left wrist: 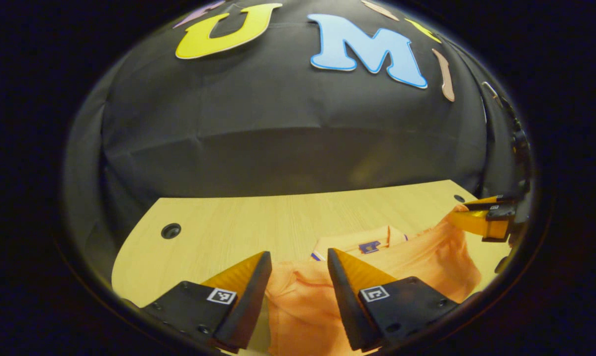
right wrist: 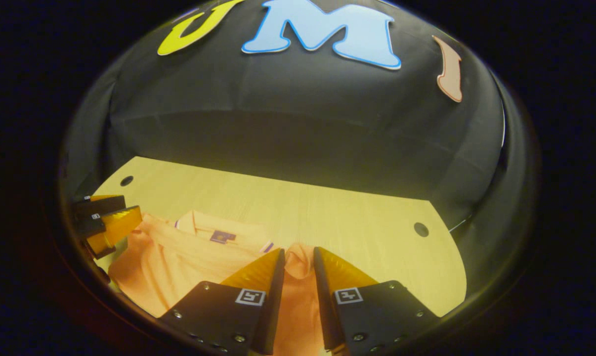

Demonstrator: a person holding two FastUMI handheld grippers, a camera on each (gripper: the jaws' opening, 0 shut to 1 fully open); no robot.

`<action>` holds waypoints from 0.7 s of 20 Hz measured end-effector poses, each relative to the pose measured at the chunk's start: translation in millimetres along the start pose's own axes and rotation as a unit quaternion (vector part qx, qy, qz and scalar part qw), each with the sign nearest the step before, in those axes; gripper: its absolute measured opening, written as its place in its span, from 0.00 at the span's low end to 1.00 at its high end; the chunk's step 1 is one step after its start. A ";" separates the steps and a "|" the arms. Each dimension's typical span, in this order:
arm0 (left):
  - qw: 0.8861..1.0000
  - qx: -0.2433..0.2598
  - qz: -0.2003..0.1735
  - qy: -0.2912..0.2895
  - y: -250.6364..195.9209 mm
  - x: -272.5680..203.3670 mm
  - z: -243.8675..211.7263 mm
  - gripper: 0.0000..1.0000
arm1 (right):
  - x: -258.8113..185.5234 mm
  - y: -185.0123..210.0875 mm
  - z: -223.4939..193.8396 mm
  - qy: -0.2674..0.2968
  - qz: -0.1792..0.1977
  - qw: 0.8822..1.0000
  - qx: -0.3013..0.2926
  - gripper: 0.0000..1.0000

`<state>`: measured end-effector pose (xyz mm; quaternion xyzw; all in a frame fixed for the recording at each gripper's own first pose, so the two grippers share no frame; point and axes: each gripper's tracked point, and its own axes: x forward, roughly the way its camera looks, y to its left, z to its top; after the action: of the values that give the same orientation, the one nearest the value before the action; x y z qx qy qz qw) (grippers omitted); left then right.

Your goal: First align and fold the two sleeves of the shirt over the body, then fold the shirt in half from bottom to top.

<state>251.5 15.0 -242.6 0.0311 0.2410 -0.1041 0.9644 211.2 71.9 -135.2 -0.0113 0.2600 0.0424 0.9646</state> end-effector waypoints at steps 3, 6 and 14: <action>1.000 0.000 0.010 -0.015 -0.7 -23.4 7.0 0.85 | -21.3 5.0 4.7 -0.015 0.013 1.000 -0.012 0.82; 0.999 0.007 0.015 -0.034 -7.6 -50.2 17.1 0.96 | -49.1 3.1 10.4 -0.036 0.018 0.999 -0.022 0.90; 0.996 -0.005 0.018 -0.088 -34.5 -135.3 39.9 0.98 | -134.6 -9.2 18.7 -0.092 0.021 0.995 -0.021 0.96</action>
<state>145.7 2.0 -144.0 0.0217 0.1550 -0.0883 0.9837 105.5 53.3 -51.4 -0.0224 0.1693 0.0695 0.9829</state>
